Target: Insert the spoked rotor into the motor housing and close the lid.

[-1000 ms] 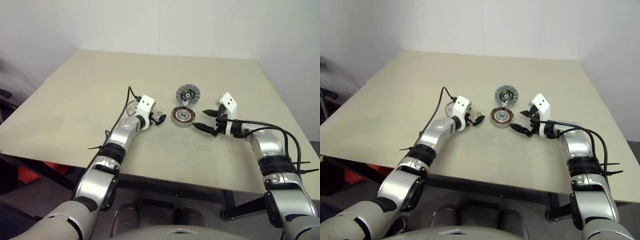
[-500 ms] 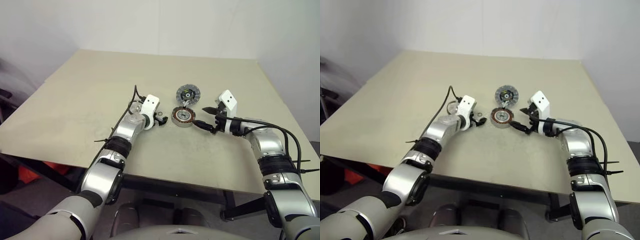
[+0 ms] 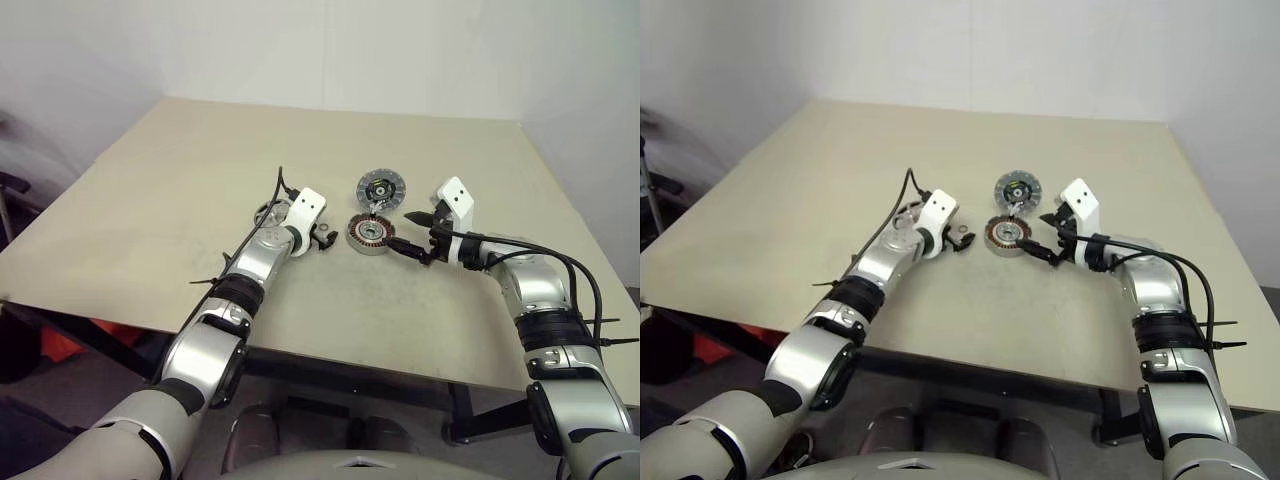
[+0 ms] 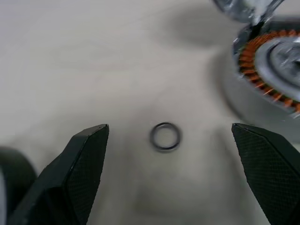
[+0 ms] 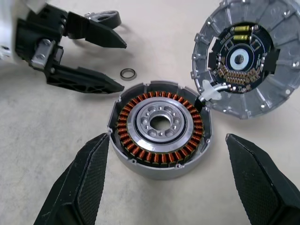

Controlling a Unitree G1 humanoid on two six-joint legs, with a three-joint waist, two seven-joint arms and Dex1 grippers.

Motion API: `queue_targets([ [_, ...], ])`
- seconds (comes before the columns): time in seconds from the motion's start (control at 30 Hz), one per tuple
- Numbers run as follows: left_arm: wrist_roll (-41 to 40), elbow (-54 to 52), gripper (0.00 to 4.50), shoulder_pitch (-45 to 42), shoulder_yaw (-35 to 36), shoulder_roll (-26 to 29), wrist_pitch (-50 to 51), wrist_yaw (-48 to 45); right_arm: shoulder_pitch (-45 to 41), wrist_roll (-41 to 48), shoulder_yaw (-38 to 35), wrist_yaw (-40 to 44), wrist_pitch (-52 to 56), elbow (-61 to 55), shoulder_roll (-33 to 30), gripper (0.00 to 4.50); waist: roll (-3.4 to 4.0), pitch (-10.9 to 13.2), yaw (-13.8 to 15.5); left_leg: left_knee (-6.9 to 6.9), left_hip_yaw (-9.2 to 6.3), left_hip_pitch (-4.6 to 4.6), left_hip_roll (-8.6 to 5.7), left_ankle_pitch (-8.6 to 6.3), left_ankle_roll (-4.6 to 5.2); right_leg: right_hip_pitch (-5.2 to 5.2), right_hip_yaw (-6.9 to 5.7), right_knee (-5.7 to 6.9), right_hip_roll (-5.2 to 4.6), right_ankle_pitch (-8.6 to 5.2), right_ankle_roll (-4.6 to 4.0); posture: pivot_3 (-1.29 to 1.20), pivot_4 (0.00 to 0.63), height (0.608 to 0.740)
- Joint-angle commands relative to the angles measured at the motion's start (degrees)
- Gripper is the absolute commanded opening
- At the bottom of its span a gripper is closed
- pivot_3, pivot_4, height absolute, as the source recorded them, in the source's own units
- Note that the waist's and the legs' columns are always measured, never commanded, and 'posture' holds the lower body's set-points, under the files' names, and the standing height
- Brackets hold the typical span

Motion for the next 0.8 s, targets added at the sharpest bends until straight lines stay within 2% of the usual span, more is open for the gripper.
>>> queue_targets([
  [0.03,0.6,2.8,4.46,-2.6,0.3,-0.1,-4.7,0.2,-1.0,1.7,-1.9,-0.6,0.0,-2.7,-0.2,4.5,0.0,0.0,0.1,0.0,0.0,0.0,-0.01,0.0,0.0,0.0,0.0,-0.01,0.0,0.0,0.0,0.0,0.0,0.74],
  [0.3,-2.0,9.5,4.46,-3.4,3.2,-2.0,-12.2,-2.1,-1.0,1.9,-1.8,-1.1,0.0,-2.9,-0.1,4.5,0.0,0.0,0.2,0.0,0.0,0.0,-0.01,0.0,0.0,0.0,-0.01,-0.01,-0.01,0.0,0.0,0.0,0.0,0.74],
  [0.73,-0.4,16.4,4.46,-4.8,4.6,-1.5,-15.8,0.3,-0.9,2.3,-2.1,-1.6,0.0,-2.6,-0.3,4.5,0.0,0.0,0.2,-0.01,-0.01,0.0,-0.02,-0.01,0.0,0.0,-0.01,0.0,-0.04,0.0,0.01,0.0,0.0,0.74],
  [0.8,-0.2,17.0,4.05,-4.7,4.7,-1.2,-15.8,0.9,-1.0,2.4,-2.2,-1.7,0.1,-2.5,-0.3,4.5,0.0,0.0,0.2,-0.01,0.0,0.0,-0.01,0.0,0.0,0.0,-0.01,0.01,-0.04,0.0,0.01,0.0,0.0,0.74],
])
